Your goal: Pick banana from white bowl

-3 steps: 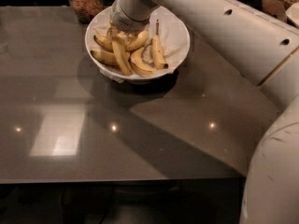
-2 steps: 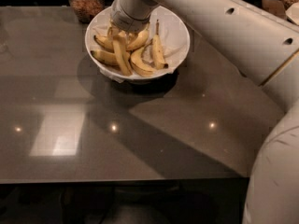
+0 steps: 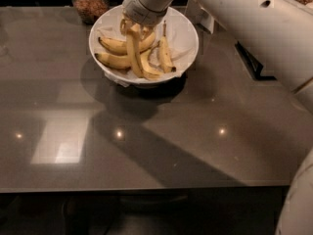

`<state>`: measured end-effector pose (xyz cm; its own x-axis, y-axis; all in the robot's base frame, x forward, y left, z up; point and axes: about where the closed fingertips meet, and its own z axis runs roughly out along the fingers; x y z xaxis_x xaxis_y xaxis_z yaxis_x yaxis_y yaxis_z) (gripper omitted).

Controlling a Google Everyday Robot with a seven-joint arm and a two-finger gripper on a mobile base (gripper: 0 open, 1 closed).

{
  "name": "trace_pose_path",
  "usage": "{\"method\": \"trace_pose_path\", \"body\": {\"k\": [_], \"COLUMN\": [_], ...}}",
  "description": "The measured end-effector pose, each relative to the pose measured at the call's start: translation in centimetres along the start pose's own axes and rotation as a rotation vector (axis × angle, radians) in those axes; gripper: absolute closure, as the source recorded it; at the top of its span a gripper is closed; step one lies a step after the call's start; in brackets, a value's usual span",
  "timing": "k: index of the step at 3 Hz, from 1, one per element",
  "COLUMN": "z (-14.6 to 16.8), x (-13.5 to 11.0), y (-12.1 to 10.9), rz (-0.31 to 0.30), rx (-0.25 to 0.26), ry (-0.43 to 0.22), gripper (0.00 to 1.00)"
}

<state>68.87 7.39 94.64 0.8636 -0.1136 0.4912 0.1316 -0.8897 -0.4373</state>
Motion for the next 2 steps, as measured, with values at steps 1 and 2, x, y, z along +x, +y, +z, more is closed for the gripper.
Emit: {"method": "trace_pose_path", "body": {"k": [1,2], "z": [-2.1,-5.0], "x": [0.4,0.4], "y": [0.8,1.6], "rz": [0.059,0.134], "rx": [0.054,0.114], "ry": [-0.023,-0.073], "gripper": [1.0,1.0]}}
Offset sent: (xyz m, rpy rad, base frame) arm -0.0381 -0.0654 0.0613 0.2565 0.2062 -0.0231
